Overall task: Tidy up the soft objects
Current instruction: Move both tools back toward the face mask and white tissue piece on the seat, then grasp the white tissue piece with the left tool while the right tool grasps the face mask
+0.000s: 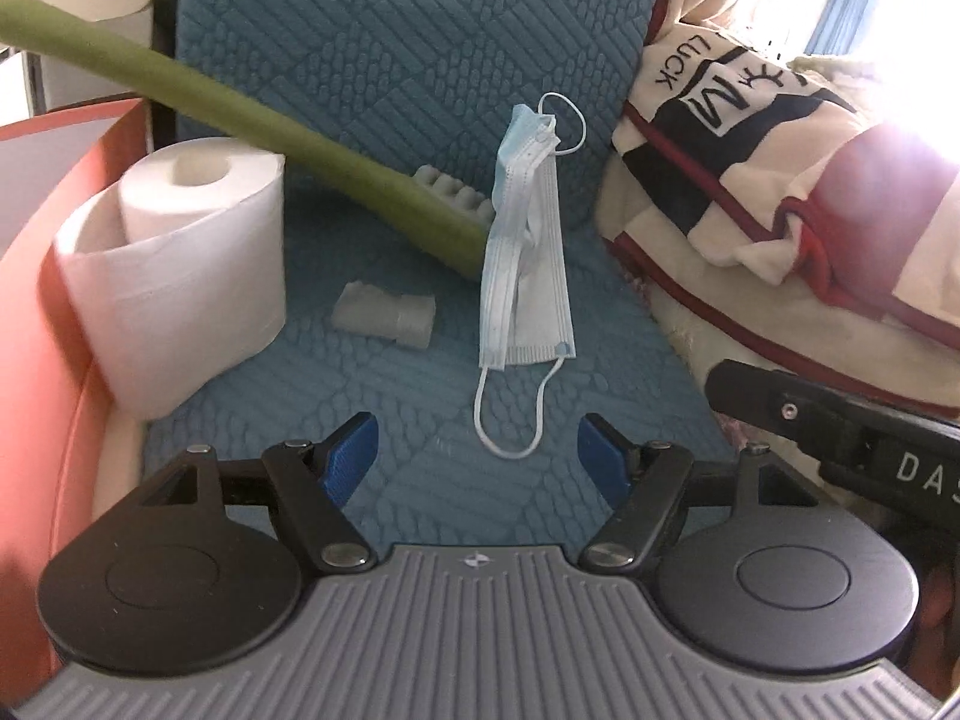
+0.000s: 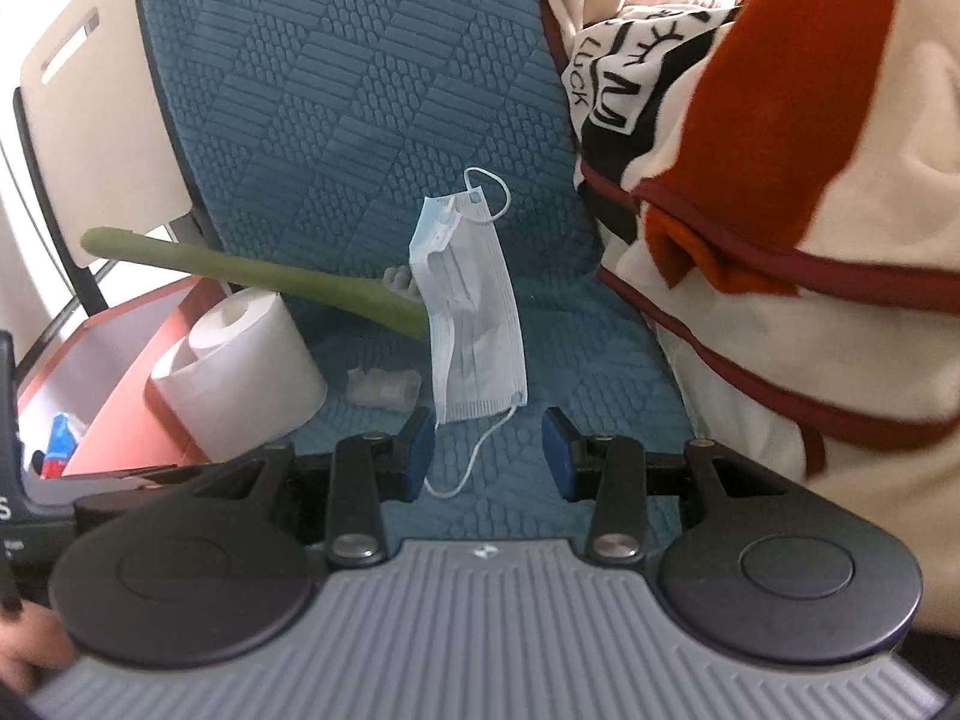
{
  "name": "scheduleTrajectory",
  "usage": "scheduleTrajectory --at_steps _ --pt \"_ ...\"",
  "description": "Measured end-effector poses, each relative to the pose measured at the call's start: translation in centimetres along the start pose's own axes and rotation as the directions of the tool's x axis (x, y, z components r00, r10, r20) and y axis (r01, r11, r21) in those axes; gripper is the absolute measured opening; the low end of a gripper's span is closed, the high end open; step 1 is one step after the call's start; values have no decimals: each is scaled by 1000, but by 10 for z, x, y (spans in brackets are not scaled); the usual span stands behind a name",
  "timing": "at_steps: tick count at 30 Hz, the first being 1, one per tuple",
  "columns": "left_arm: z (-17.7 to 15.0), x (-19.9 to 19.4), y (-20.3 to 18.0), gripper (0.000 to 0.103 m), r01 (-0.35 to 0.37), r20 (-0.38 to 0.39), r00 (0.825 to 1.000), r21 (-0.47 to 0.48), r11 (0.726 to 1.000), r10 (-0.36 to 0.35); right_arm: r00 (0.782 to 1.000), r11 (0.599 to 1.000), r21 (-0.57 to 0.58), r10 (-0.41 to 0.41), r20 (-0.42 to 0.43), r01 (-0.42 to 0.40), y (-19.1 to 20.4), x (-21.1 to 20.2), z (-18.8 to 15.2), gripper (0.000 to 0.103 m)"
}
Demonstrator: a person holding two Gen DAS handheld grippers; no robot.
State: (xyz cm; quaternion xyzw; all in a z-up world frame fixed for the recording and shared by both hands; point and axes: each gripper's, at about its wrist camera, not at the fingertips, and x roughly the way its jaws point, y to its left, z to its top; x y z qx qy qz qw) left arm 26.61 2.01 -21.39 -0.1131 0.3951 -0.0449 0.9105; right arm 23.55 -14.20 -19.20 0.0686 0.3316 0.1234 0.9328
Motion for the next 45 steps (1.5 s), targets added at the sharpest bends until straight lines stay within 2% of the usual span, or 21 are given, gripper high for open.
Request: scheduleTrajectory --at_steps 10,13,18,21,24,27,31,39,45 --pt "20 49 17 78 -45 3 999 55 997 45 998 998 46 35 -50 -33 -14 61 25 42" --pt "24 57 20 78 -105 48 994 78 991 101 998 999 37 26 -59 -24 -15 77 29 42" --pt "34 74 24 78 -100 34 995 92 991 97 992 997 47 69 -107 -65 -12 101 34 43" --pt "37 80 21 78 -103 49 994 121 987 98 991 996 49 76 -108 -71 -11 110 38 62" --pt "39 85 15 78 -137 81 989 163 977 126 988 991 106 98 -120 -86 -15 120 42 68" --pt "42 89 11 78 -158 91 986 197 968 142 986 988 128 103 -130 -86 -17 128 46 68" --pt "46 100 16 78 -148 61 988 174 974 139 983 989 114 113 -145 -97 -13 144 53 69" --pt "43 114 21 76 -199 50 980 205 958 193 971 989 103 129 -203 -110 -1 177 57 69" --pt "40 122 24 76 -192 41 981 209 959 188 967 991 89 117 -228 -99 5 191 56 68"
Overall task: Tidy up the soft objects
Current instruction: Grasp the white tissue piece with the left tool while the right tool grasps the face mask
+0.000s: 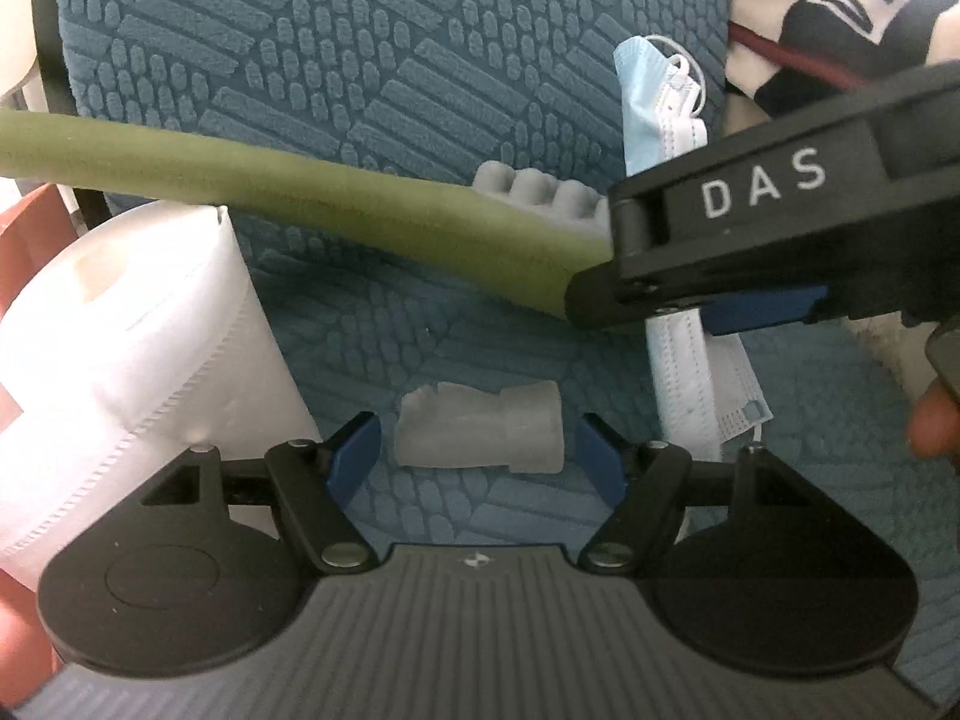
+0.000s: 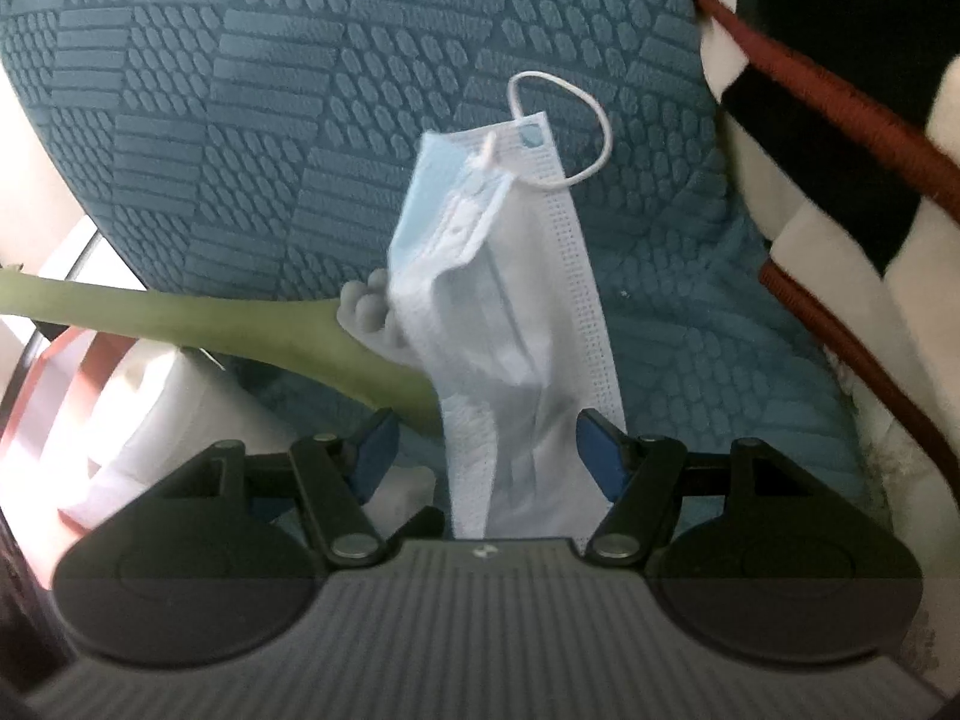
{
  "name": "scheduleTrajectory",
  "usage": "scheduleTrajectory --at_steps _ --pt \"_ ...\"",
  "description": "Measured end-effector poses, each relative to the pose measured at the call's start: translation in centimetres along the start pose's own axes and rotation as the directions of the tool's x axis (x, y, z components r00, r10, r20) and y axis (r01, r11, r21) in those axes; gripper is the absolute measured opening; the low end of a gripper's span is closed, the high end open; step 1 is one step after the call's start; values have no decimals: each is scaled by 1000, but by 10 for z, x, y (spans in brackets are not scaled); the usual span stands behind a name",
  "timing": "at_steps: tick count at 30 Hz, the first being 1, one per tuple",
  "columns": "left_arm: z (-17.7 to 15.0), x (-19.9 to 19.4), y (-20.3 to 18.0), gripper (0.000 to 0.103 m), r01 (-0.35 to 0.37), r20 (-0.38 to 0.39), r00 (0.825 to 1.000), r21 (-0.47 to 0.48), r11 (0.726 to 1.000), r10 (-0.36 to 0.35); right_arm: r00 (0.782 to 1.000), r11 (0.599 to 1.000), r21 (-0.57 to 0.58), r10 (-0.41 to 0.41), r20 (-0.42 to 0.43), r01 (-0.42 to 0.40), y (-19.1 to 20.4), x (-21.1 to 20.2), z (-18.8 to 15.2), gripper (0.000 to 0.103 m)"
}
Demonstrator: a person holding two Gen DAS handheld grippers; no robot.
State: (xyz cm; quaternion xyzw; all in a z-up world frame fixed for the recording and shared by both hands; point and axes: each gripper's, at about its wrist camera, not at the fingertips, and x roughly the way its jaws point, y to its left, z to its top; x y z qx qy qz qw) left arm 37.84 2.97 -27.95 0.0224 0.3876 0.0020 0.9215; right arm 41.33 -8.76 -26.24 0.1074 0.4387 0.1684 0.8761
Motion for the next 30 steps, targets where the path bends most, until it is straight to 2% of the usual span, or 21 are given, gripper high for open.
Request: scheduleTrajectory --at_steps 2,5,10,14,21,30 --pt "0 2 -1 76 -1 -1 1000 3 1000 1 1000 1000 -15 -2 -1 2 3 3 -1 66" --pt "1 3 -2 76 -2 2 1000 0 1000 2 1000 999 -35 -9 -1 9 8 2 -2 59" --pt "-1 7 -1 72 0 3 1000 12 1000 0 999 997 -68 -37 0 37 14 0 -5 33" --pt "-2 11 2 67 9 -4 1000 -11 1000 -9 998 995 -75 -64 -14 63 16 2 -7 22" --pt "-5 8 12 61 23 -8 1000 -30 999 -23 997 994 -85 -72 -3 72 9 -9 -8 16" --pt "-1 -11 12 39 43 -9 999 -57 997 -43 996 993 -72 -93 15 94 4 -24 -10 13"
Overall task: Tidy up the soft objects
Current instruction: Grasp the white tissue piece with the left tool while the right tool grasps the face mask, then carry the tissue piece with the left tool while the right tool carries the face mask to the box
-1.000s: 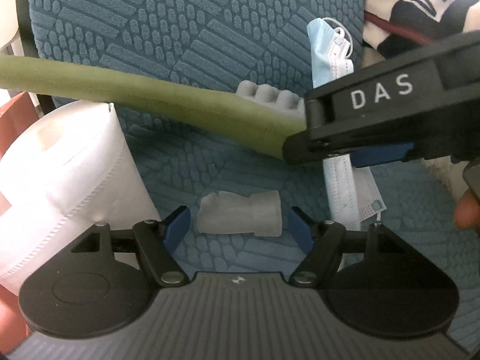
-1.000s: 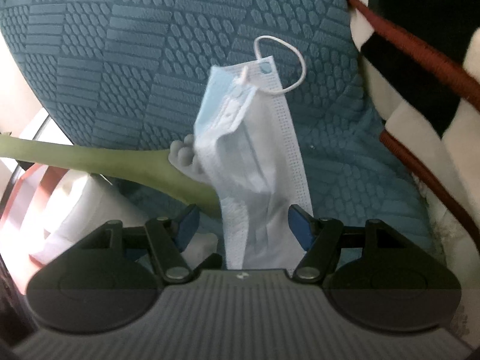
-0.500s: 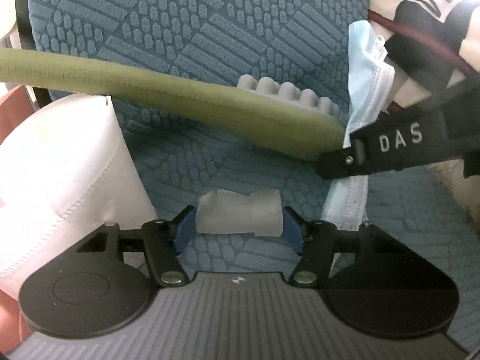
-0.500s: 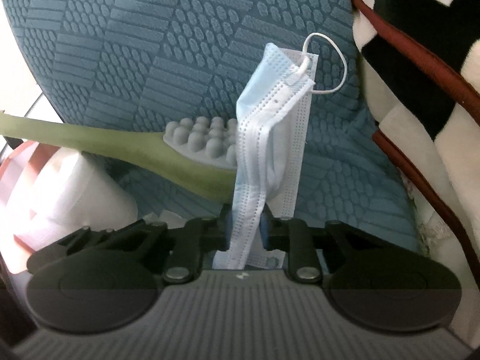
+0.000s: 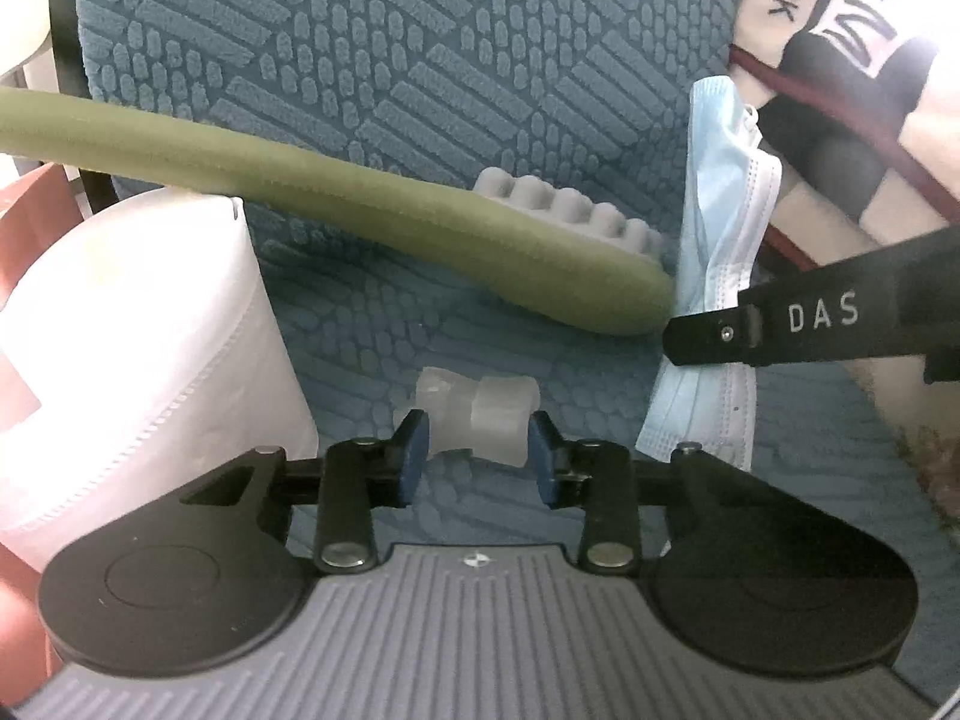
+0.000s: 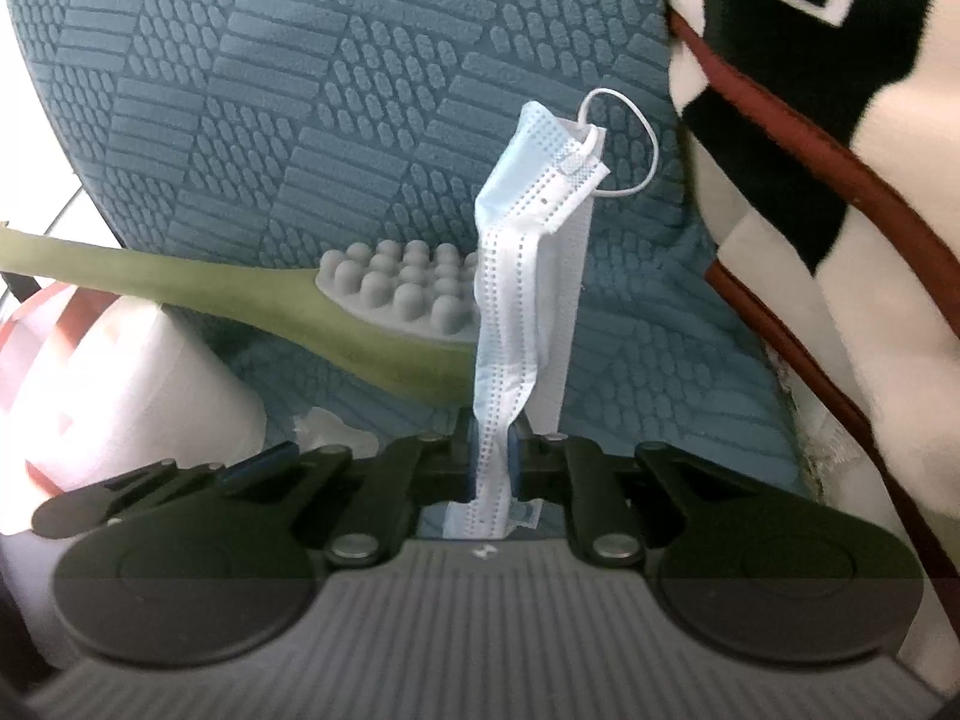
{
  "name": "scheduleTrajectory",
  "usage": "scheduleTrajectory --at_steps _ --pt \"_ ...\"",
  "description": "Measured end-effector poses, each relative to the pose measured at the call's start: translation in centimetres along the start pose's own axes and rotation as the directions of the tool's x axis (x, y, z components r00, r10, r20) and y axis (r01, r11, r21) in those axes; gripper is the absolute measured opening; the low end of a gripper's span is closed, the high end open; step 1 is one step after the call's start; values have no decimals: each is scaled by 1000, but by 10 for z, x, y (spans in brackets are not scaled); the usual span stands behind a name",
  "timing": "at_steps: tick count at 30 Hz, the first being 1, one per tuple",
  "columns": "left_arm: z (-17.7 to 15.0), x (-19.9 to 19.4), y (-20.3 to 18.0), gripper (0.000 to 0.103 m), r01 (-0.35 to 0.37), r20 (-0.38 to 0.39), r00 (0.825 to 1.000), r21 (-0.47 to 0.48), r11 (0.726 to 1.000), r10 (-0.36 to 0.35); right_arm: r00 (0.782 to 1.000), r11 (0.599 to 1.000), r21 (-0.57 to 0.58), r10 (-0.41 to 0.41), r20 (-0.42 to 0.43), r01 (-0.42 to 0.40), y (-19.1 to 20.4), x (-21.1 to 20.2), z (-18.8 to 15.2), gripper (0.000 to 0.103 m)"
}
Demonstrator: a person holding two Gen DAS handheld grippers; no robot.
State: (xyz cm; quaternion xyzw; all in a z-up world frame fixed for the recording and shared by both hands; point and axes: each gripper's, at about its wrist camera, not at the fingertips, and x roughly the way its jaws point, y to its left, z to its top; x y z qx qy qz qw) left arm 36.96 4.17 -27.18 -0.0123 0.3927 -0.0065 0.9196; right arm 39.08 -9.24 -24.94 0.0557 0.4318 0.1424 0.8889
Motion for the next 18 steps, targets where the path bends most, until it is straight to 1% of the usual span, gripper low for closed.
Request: scheduleTrajectory --at_steps 2,3,4,5,11,13,15,16,18 --pt "0 -4 -1 33 14 -3 1000 -5 1000 -14 1000 1000 0 0 5 0 -1 -4 -1 13" --pt "3 -1 -3 29 15 -6 1000 -4 1000 -15 1000 1000 0 -1 8 1 -2 -7 -3 13" --pt "2 -4 -2 20 18 -5 1000 -4 1000 -18 1000 1000 -1 -3 10 3 -3 -9 -4 13" --pt "2 -6 -2 18 26 -8 1000 -8 1000 -26 1000 1000 -2 -3 11 3 -3 -14 -6 13" --pt "0 -18 0 13 39 -5 999 -35 999 -39 1000 1000 -4 -5 13 5 -3 -27 -12 13" --pt "-2 -26 3 11 43 -3 999 -57 997 -43 1000 1000 -6 -7 11 7 1 -29 -16 13" --pt "-6 -34 7 10 47 -3 999 -76 996 -47 1000 1000 -9 -5 11 5 3 -33 -20 13" --pt "-5 -35 7 9 48 -3 999 -83 995 -49 1000 1000 -8 -4 14 4 4 -36 -22 13" --pt "-7 -43 9 8 51 1 999 -96 994 -51 1000 1000 1 -2 29 2 7 -44 -26 13"
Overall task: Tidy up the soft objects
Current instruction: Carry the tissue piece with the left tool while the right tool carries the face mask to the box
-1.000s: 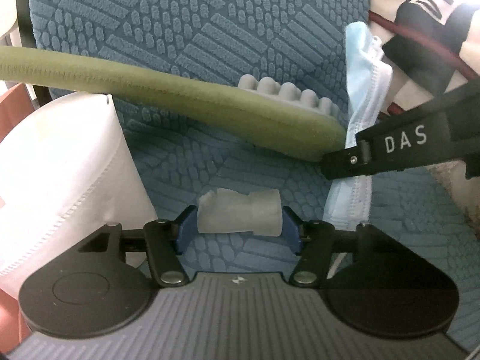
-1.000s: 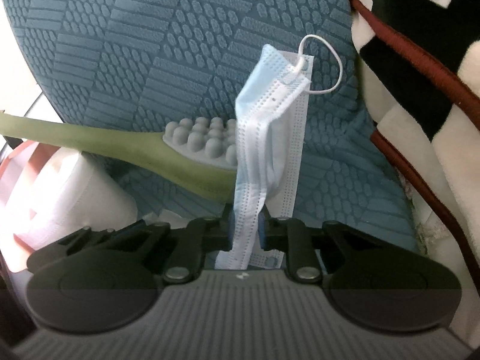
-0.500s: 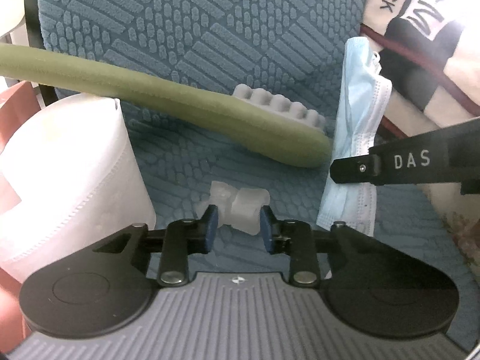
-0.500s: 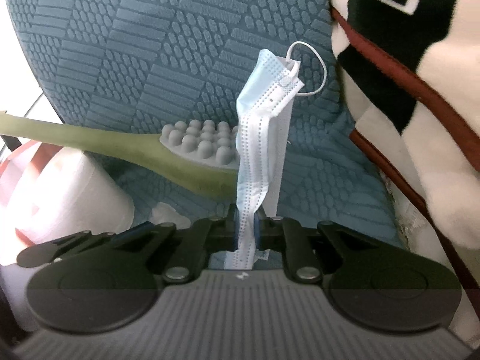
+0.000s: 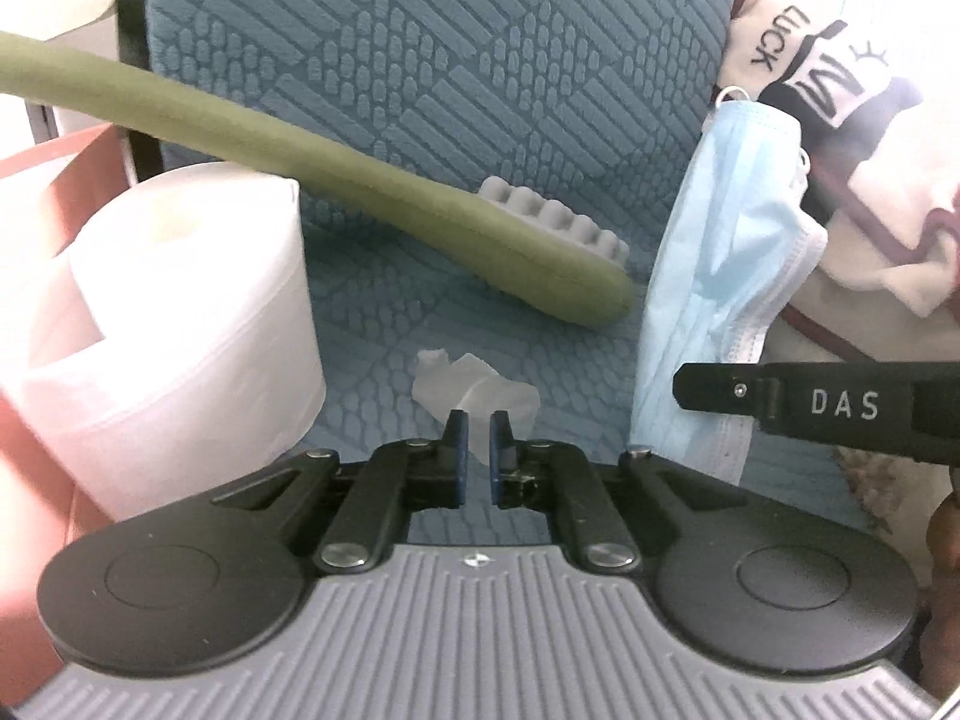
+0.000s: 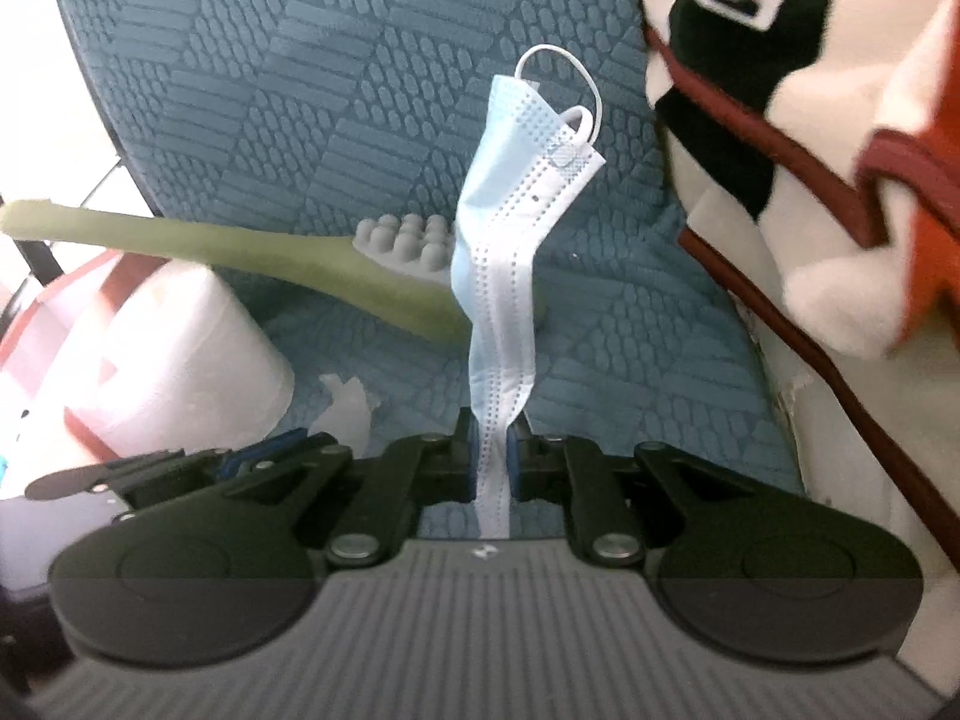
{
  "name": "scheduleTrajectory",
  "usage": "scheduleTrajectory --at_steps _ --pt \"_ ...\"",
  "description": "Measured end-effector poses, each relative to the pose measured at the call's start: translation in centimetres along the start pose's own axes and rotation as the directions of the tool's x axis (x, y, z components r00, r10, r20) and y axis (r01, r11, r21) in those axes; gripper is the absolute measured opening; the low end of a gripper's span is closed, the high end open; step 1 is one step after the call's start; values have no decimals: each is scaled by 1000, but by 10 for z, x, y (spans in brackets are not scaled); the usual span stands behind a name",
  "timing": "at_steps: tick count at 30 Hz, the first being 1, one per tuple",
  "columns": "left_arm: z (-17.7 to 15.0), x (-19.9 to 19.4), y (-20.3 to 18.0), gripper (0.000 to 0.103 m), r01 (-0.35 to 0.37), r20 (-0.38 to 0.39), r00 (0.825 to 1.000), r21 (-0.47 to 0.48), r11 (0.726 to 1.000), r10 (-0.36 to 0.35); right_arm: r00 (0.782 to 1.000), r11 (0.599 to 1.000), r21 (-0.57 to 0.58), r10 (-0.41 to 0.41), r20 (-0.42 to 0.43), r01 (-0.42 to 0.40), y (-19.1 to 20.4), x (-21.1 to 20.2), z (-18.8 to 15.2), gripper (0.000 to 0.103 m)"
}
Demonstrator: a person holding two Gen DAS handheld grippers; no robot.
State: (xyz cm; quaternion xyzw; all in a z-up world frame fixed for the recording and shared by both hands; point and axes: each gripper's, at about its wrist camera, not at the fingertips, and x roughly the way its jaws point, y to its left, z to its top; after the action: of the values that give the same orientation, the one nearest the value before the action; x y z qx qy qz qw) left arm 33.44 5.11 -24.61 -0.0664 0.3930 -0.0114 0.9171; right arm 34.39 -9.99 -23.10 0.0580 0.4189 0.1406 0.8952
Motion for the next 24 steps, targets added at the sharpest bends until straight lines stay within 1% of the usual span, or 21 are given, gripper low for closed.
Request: scheduleTrajectory --at_steps 8,13,14,16,19,22,24 --pt "-6 -27 -2 7 24 13 1000 -41 999 -23 999 1000 5 16 33 -16 4 -30 -15 13" --pt "-13 -43 -1 7 38 16 999 -80 996 -37 998 999 20 36 43 -37 0 -50 -34 13" --pt "-14 -44 -2 7 38 16 999 -82 996 -37 998 999 25 38 40 -39 -1 -53 -39 13" --pt "-16 -49 -2 7 39 15 999 -78 996 -38 998 999 29 45 33 -46 -3 -60 -46 8" --pt "-21 -56 -1 7 41 12 999 -84 996 -40 999 999 11 42 35 -42 -1 -67 -53 7" --pt "-27 -65 3 7 45 9 999 -112 993 -44 998 999 11 53 20 -53 -1 -70 -56 7" --pt "-33 -72 7 7 48 9 999 -138 989 -47 999 999 2 46 15 -46 0 -68 -55 8"
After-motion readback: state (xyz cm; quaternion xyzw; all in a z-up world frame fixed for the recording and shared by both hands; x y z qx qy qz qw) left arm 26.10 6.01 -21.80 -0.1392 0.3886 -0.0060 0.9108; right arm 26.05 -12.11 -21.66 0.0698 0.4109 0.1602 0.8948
